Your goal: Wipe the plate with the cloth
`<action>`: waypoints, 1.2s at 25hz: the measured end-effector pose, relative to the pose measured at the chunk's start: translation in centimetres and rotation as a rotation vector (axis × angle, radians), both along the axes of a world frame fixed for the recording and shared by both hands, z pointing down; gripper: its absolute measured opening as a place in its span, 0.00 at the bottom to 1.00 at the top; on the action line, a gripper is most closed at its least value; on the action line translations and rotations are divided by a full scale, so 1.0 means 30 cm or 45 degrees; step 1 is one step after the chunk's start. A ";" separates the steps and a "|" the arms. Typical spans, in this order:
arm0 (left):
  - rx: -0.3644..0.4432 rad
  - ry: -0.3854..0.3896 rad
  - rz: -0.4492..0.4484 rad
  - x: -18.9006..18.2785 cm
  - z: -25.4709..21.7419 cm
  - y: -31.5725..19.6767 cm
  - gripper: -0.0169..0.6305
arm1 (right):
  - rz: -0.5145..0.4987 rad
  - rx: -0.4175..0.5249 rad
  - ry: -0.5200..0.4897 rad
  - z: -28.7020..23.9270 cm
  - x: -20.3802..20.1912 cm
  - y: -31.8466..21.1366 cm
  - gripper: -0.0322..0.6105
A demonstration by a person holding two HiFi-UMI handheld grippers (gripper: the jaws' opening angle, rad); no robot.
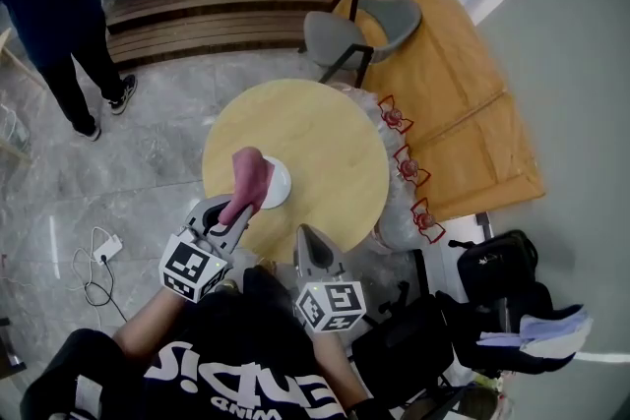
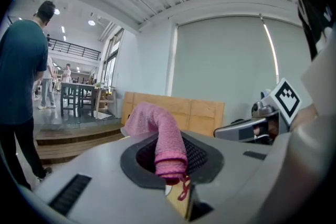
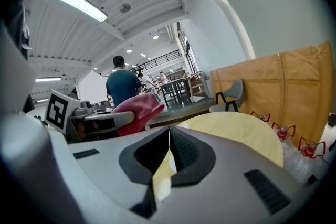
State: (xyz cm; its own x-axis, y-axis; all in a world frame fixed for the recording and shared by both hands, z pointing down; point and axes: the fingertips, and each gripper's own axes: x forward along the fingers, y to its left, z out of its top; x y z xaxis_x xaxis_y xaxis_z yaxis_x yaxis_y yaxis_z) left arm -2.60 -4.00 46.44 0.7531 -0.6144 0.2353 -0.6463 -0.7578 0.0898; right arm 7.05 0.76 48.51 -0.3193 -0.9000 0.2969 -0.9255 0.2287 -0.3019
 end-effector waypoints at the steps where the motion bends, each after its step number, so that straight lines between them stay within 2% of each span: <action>1: 0.009 -0.004 -0.003 0.017 0.004 -0.018 0.11 | -0.006 -0.001 0.001 0.003 0.017 -0.017 0.09; 10: 0.010 -0.061 -0.019 0.151 0.043 -0.146 0.11 | -0.048 -0.040 -0.002 0.065 0.148 -0.128 0.09; 21: -0.056 -0.163 0.028 0.203 0.144 -0.232 0.11 | -0.142 -0.209 0.001 0.254 0.153 -0.210 0.09; 26: -0.125 -0.204 0.079 0.209 0.228 -0.261 0.11 | -0.136 -0.346 -0.038 0.388 0.137 -0.269 0.09; 28: -0.150 -0.216 0.093 0.209 0.254 -0.282 0.11 | -0.129 -0.399 -0.052 0.445 0.130 -0.305 0.11; 30: -0.171 -0.233 0.108 0.205 0.280 -0.302 0.11 | -0.141 -0.467 -0.067 0.507 0.110 -0.335 0.22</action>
State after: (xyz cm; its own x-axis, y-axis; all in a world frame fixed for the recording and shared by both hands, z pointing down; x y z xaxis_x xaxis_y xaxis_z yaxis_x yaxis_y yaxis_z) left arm 3.54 -13.07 54.83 0.7382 -0.5046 0.4477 -0.5953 -0.7994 0.0806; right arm 10.35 -9.29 63.72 -0.4319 -0.6963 0.5733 -0.8824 0.1946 -0.4284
